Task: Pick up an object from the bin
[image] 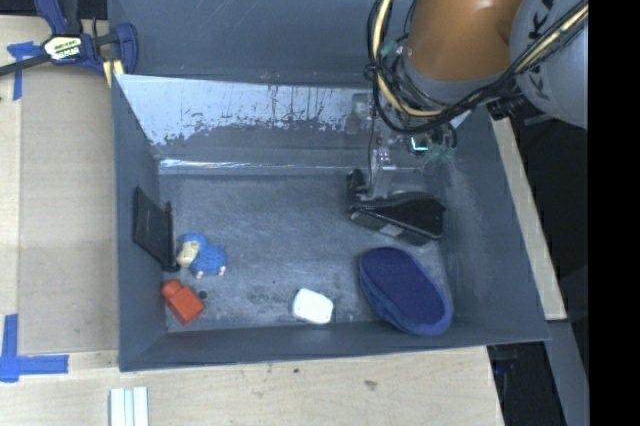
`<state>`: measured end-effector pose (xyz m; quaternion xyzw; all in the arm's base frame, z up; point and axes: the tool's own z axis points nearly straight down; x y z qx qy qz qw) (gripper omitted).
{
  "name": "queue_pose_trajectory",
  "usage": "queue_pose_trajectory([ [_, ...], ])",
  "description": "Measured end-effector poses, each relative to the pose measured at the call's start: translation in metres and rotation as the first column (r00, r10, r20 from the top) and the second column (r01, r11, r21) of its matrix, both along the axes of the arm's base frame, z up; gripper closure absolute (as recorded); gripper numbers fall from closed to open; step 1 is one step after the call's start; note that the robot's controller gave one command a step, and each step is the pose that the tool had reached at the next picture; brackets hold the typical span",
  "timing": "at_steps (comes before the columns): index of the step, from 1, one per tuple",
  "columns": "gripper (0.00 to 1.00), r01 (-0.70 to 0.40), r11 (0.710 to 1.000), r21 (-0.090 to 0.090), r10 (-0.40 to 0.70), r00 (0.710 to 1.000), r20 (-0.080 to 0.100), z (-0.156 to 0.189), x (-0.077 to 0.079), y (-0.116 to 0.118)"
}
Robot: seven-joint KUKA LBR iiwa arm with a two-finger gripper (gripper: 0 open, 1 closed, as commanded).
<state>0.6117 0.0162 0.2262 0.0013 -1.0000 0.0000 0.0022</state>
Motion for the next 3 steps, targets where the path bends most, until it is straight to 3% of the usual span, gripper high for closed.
queue_pose_trajectory([
  [1,0.0,-0.053,0.999,0.001,0.053,0.999,0.004,-0.158,-0.038,-0.079],
  [2,0.0,-0.143,0.99,-0.002,0.143,0.99,0.008,-0.156,-0.005,-0.117],
  [3,1.0,-0.143,0.99,-0.001,0.143,0.99,0.006,-0.156,-0.006,-0.116],
])
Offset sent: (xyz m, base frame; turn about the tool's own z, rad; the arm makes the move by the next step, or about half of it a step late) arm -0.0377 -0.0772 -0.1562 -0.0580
